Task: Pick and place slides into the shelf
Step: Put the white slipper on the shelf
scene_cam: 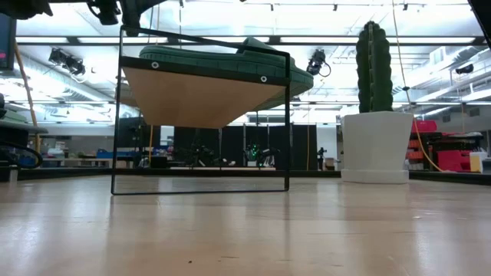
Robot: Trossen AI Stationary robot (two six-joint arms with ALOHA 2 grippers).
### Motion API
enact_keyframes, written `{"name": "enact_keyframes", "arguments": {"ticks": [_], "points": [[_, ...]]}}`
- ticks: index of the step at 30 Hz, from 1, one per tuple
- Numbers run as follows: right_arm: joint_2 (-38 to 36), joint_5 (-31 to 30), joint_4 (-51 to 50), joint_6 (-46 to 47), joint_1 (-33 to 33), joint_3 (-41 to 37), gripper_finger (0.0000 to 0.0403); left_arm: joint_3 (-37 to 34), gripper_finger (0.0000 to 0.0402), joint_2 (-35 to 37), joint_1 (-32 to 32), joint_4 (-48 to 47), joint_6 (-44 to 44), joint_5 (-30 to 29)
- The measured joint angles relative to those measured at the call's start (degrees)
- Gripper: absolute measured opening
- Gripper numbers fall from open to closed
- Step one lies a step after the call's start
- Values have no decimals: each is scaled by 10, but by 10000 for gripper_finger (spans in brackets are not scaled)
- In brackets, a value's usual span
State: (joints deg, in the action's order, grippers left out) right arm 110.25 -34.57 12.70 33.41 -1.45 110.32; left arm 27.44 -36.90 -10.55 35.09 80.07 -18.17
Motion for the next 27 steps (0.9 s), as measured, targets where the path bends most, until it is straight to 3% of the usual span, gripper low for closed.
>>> {"name": "enact_keyframes", "arguments": {"ticks": [15,27], "points": [[1,8,-30,27,5,0,53,0,227,-30,-30,34,-3,0],[1,13,-34,31,5,0,53,0,133,-34,-45,44,1,0]]}}
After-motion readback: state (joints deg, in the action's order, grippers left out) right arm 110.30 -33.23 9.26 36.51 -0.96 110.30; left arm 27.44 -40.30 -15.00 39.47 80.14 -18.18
